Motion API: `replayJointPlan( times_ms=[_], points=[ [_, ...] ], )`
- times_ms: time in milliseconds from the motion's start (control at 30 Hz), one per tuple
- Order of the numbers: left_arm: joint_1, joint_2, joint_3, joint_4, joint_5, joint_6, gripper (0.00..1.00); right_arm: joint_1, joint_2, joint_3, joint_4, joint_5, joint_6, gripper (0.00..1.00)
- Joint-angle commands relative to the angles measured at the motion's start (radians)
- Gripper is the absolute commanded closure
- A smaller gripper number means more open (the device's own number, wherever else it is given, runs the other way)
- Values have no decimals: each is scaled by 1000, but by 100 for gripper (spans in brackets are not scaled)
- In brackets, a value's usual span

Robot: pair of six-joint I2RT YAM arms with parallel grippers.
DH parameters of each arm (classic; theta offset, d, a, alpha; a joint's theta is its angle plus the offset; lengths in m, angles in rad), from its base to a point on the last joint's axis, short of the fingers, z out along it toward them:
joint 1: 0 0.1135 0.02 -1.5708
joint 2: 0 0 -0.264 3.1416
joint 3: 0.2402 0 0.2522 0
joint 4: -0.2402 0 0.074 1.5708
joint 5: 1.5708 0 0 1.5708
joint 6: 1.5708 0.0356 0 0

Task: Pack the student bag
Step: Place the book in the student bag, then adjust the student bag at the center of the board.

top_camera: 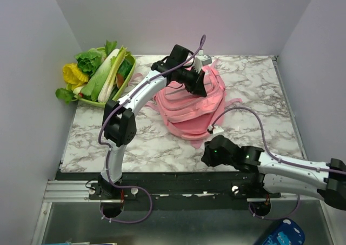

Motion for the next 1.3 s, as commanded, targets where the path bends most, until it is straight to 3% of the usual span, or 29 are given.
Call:
replayJointPlan(
  times_ms=[0, 167, 367, 633, 700, 767, 800, 833, 867, 933, 1000, 1133, 1267],
  points=[
    [15, -79, -66, 51, -49, 11, 83, 3, 245, 122, -163, 325, 108, 72],
    [13, -119, -141, 88, -20, -36, 82, -45, 350, 234, -142, 488, 187, 86],
    [-22, -125, -124, 99, 54, -72, 81, -118, 282, 136, 154, 600, 117, 92],
    [-53, -118, -116, 140, 96, -135, 79, -305, 368, 179, 236, 548, 78, 99],
    [-42, -122, -92, 94, 83, -112, 76, -307, 364, 206, 192, 536, 48, 92],
    [-19, -127, -40, 48, 65, -66, 71, -305, 339, 242, 123, 537, 61, 71],
    [-2, -136, -23, 22, 57, -55, 69, -290, 318, 245, 69, 557, 72, 66],
    [46, -141, -9, 19, 51, -52, 64, -283, 272, 245, 50, 567, 72, 62],
    [74, -145, 15, 16, 53, -47, 61, -278, 246, 246, 39, 562, 69, 51],
    [163, -156, 35, -9, 57, -8, 51, -272, 206, 275, -17, 530, 60, 42],
    [218, -161, 36, -50, 76, 101, 47, -264, 212, 351, -104, 489, 78, 31],
    [304, -150, -1, -104, -6, 303, 46, -249, 252, 385, -67, 326, 80, 31],
    [366, -96, -44, -33, -32, 264, 45, -180, 321, 375, -4, 281, 97, 32]
  ],
)
